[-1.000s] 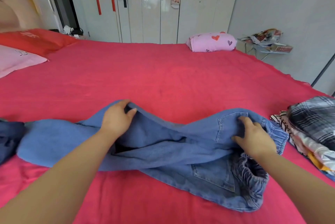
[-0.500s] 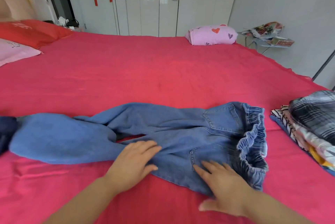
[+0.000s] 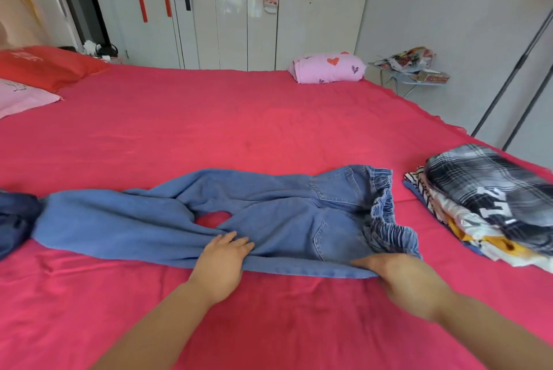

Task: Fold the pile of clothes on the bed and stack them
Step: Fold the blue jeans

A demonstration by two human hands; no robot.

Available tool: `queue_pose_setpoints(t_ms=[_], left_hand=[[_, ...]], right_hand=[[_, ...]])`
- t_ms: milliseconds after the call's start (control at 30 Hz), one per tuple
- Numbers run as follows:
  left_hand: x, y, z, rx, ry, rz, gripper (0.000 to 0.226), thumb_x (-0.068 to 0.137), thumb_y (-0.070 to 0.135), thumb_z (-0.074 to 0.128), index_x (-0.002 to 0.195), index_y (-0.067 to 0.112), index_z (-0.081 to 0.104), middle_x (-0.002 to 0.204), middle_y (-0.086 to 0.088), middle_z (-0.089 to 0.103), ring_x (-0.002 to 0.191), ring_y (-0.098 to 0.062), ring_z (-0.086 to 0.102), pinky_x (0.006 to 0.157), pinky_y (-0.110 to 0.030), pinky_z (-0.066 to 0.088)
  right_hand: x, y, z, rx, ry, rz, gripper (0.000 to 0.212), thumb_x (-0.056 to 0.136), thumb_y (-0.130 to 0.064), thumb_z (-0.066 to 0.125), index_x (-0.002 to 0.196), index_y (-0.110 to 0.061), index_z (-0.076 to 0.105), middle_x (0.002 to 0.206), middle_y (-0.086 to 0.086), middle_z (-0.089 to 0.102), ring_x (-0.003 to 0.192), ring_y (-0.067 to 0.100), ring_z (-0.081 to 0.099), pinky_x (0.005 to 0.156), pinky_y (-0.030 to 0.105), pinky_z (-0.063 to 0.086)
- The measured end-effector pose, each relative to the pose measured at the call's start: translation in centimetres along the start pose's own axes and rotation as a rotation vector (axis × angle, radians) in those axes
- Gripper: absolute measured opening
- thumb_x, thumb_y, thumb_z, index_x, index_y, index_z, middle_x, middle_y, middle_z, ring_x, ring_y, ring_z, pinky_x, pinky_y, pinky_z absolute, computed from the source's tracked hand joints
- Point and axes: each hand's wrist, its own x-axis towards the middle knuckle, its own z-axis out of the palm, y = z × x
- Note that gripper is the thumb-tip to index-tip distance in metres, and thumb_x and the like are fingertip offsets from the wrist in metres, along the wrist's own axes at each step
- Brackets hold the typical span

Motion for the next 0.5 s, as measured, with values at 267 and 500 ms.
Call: queue_pose_setpoints(t_ms=[267, 500], left_hand=[[-6.8, -1.2, -1.6, -0.127, -0.082, 0.039, 0.063, 0.081, 0.030, 0.019, 0.143, 0.039, 0.028, 0.125, 0.008, 0.060, 0.113, -0.011, 0.057, 0.096, -0.027, 0.043], [-9.5, 0.3, 0.7, -0.125, -0.232, -0.004, 0.062, 0.085, 0.029, 0.016, 0.146, 0.037, 0.020, 0.136, 0.005, 0.052, 0.121, -0.014, 0.052, 0.101, -0.030, 0.041]], right_hand=[[-4.6, 3.4, 2.5, -0.333, -0.120, 0.434, 0.032, 0.092, -0.016, 0.035, 0.115, -0.027, 0.052, 0.120, -0.003, 0.061, 0.112, 0.020, 0.058, 0.084, 0.028, 0.044], [-6.3, 4.9, 2.6, 0.159, 0.109, 0.603, 0.019, 0.096, -0.022, 0.043, 0.111, -0.013, 0.052, 0.114, 0.015, 0.062, 0.106, 0.029, 0.058, 0.085, 0.035, 0.043]])
